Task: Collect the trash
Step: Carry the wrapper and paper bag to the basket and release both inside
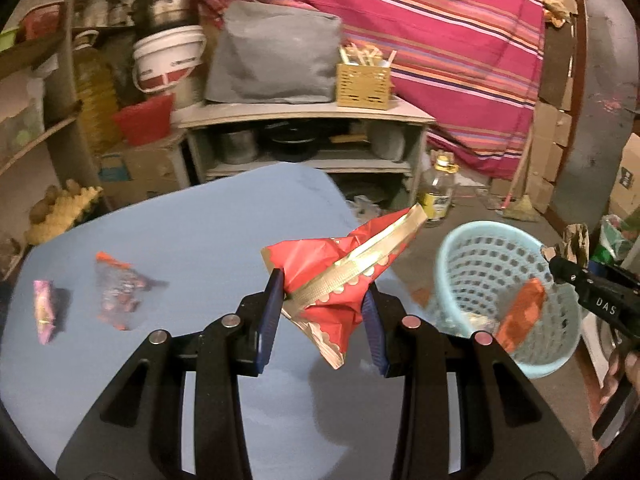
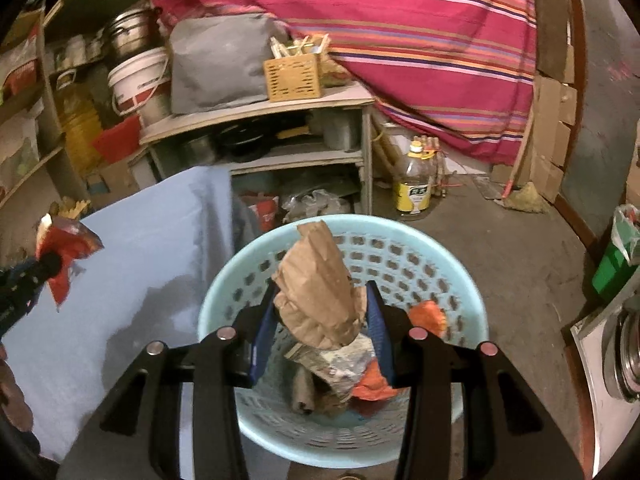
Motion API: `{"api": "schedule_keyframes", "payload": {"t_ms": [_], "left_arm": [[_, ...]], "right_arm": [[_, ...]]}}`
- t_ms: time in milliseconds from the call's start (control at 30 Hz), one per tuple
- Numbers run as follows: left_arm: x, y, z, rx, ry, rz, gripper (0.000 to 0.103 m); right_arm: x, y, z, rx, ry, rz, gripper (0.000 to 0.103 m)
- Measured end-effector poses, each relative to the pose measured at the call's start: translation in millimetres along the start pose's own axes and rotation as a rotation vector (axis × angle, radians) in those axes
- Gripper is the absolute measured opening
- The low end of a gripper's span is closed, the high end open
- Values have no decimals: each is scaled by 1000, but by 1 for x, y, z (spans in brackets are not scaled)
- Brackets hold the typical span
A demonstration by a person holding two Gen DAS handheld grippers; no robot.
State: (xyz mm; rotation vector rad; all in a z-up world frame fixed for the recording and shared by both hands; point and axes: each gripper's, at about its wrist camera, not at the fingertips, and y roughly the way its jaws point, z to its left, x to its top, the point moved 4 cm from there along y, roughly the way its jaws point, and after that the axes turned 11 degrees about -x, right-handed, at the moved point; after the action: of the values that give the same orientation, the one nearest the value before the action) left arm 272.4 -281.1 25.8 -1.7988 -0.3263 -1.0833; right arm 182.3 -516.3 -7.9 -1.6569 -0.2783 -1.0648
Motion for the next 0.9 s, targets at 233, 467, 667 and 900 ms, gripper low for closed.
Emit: {"api": "schedule_keyframes", "payload": {"t_ms": [233,467,667,900], "left_arm": [[0,39,-45,-77,-8,43,37],[0,69,-93,-143,29,79,37],[5,86,-126,-189,53,94,38],[9,103,-139,-224,55,135,60]], "right_arm": [[-2,15,-27,-13,48,24,43],[-3,17,-45,-28,89,25,43],[-6,29,-54,-38,111,54,43],[-4,27,-65,-52,152,48,43]]}}
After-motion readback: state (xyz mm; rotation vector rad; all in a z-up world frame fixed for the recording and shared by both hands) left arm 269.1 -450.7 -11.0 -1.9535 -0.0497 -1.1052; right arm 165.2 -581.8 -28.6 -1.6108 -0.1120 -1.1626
